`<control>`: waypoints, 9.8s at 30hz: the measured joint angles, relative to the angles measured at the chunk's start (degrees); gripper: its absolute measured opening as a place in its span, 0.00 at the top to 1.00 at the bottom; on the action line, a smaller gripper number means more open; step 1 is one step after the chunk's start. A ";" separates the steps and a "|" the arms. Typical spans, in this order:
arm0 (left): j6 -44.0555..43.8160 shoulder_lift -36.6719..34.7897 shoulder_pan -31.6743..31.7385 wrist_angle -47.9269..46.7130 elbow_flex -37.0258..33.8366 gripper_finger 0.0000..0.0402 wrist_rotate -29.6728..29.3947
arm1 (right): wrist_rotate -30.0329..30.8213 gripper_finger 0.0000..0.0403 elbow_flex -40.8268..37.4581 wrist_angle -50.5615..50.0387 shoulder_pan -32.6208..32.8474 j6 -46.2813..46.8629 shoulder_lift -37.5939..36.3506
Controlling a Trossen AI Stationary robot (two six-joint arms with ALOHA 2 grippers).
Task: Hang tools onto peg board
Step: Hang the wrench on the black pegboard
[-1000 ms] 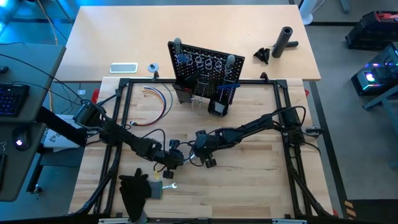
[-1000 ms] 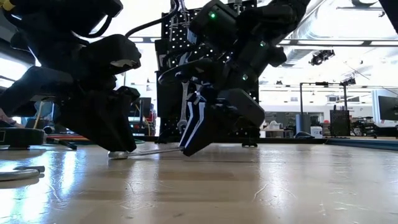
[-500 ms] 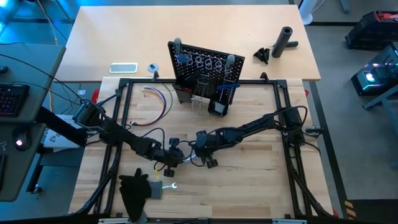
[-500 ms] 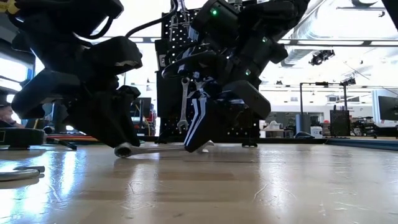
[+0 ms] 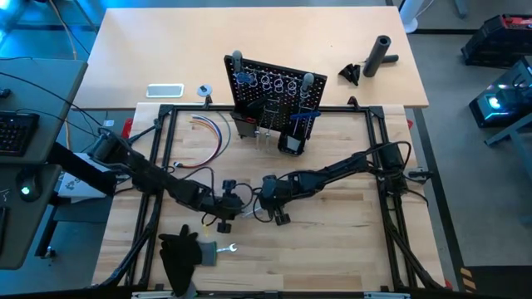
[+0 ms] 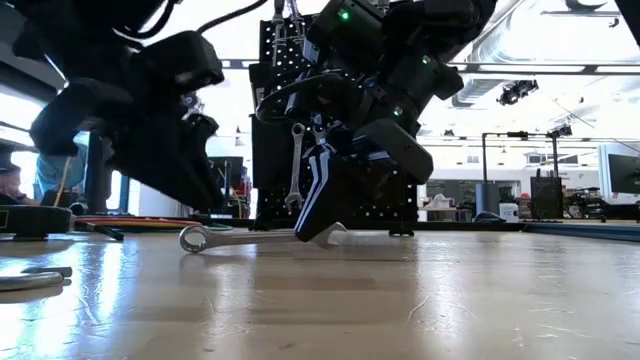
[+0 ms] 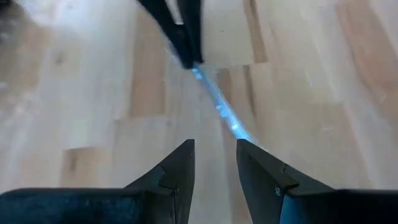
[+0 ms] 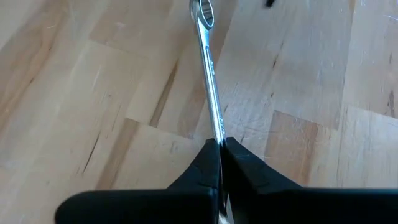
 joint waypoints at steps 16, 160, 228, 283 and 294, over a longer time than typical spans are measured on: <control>-1.03 -1.99 -0.31 -0.96 0.09 0.72 7.04 | -0.76 1.00 -0.24 -1.19 0.43 0.62 -1.37; -24.52 -7.99 11.28 32.99 0.39 0.74 33.04 | 69.72 0.97 -0.24 -0.16 21.79 -10.39 -13.27; 21.61 -9.97 -0.92 38.03 0.24 0.84 -3.54 | 8.71 0.97 -0.15 6.94 7.00 9.88 -19.60; 11.75 -9.99 0.79 22.90 4.24 0.97 -10.01 | 24.43 0.99 -0.13 -2.79 7.02 10.32 -20.30; 9.21 -9.99 0.79 17.11 4.22 0.66 -14.69 | 21.55 0.99 -0.13 -9.35 3.49 12.95 -20.30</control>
